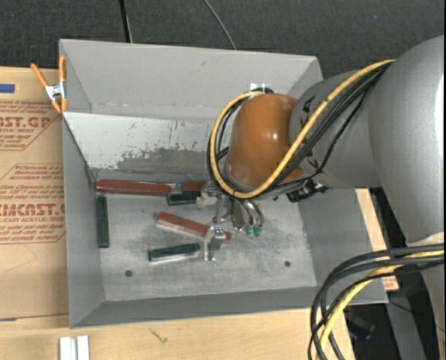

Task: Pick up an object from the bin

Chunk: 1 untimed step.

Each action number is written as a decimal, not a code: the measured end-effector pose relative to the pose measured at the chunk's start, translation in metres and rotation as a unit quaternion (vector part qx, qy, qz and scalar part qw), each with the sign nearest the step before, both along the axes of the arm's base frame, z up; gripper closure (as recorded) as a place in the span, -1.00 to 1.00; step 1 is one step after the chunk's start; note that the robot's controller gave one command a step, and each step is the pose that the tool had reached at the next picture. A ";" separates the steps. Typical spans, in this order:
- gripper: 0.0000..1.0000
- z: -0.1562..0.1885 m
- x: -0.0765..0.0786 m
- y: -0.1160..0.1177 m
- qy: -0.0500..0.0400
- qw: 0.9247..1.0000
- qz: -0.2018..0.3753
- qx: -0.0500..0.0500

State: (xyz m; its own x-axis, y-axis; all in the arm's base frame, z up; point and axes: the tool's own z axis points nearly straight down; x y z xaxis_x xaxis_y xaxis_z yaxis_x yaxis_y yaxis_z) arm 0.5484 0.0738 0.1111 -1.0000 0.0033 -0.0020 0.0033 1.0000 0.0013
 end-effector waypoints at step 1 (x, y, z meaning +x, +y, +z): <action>-1.00 -0.039 -0.007 0.009 -0.005 1.000 0.003 0.000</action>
Offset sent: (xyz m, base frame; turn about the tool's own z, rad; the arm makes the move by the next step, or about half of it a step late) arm -0.0159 -0.0040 -0.0411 0.1651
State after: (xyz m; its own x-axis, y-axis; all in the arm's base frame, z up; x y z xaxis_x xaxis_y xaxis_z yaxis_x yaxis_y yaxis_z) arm 0.5412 0.0828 0.0722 -0.9999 -0.0026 -0.0110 -0.0026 1.0000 0.0021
